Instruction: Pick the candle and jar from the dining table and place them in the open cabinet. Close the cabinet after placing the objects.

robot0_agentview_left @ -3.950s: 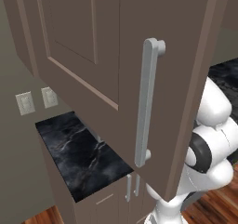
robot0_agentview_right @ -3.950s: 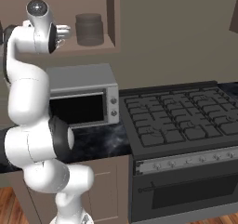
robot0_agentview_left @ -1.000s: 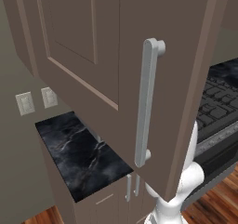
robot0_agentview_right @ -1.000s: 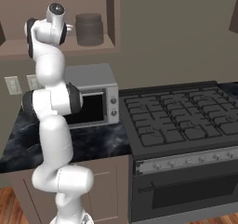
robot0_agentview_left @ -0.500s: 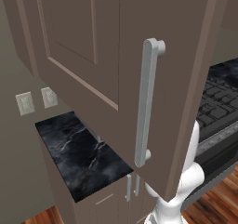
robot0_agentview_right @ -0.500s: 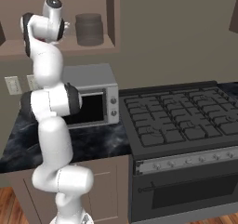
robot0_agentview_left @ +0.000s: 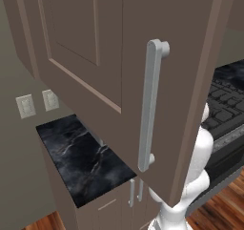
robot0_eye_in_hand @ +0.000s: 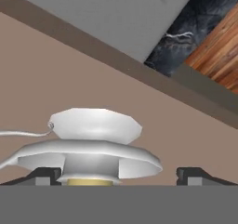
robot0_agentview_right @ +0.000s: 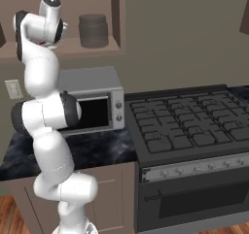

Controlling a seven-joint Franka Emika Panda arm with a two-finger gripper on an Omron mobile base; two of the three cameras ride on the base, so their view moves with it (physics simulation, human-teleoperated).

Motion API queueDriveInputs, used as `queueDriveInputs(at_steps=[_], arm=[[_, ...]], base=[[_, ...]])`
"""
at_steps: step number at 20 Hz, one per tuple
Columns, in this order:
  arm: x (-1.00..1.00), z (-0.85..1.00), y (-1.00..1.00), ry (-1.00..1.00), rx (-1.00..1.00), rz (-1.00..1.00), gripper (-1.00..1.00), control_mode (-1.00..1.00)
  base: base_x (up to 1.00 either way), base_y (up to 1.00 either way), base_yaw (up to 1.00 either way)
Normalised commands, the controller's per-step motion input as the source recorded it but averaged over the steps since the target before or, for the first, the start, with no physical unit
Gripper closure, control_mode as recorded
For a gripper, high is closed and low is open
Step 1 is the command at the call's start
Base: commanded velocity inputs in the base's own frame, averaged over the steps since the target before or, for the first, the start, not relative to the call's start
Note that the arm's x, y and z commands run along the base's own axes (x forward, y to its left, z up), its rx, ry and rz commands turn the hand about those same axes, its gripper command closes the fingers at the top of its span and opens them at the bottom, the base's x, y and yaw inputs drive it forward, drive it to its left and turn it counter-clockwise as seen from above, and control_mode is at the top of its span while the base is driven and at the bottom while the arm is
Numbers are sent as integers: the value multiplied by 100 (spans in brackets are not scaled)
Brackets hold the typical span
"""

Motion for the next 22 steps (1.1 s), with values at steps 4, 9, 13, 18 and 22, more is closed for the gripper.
queueDriveInputs(at_steps=[4, 9, 13, 18, 22], arm=[[-57, -48, -10, -21, 0, 10, -100, -100], [-37, -50, -18, -22, 0, 4, -100, -100], [-1, -17, -29, -20, 0, 0, -100, -100], [0, 0, -31, -19, 0, 0, -100, -100], [9, 0, -29, -17, 0, 0, -100, -100]], base=[[0, 0, 0], [0, 0, 0], [0, 0, 0], [0, 0, 0], [0, 0, 0]])
